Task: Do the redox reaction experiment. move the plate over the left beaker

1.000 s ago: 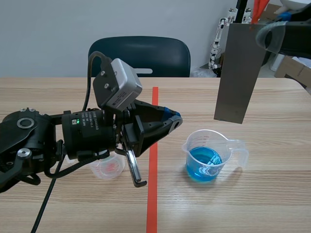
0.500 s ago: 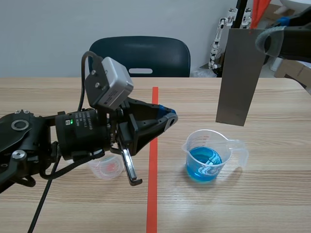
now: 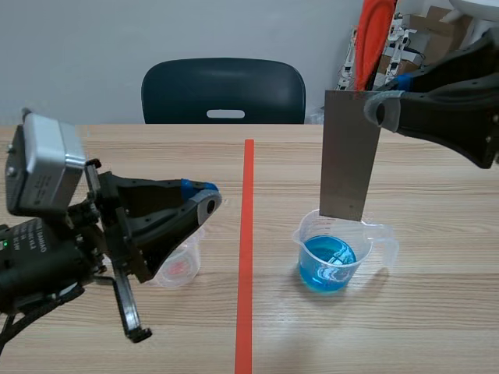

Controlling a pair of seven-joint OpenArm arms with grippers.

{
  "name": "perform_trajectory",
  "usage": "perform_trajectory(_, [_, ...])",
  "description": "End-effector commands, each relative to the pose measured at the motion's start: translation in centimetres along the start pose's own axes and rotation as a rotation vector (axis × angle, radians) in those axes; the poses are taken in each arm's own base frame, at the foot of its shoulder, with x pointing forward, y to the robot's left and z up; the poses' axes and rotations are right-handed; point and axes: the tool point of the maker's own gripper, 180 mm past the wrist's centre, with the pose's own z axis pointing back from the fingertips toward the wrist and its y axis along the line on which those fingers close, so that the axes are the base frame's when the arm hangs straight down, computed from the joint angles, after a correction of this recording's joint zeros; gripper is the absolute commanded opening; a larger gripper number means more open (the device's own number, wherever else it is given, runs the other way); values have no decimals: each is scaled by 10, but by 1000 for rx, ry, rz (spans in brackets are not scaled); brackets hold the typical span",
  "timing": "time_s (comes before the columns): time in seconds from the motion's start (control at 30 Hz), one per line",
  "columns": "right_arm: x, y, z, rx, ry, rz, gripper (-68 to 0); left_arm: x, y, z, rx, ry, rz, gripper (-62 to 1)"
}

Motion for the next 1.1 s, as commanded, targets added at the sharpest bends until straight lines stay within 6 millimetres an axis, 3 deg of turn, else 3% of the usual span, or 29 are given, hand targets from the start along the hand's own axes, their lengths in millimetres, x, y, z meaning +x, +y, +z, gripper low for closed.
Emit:
perform_trajectory(0.0, [13, -4, -1, 0, -40, 28, -669, 6, -2, 7, 20, -34, 20, -577])
perform_trajectory(0.43, [25, -17, -49, -29, -66, 90, -669, 3, -1, 82, 288, -60, 30, -577])
perform_trajectory(0.73, [32, -14, -86, -7, -67, 8, -669, -6, -22, 123, 434, -1, 47, -577])
perform_trajectory(1.07, [35, 3, -125, 45, -49, -44, -669, -15, -54, 151, 545, 66, 19, -577])
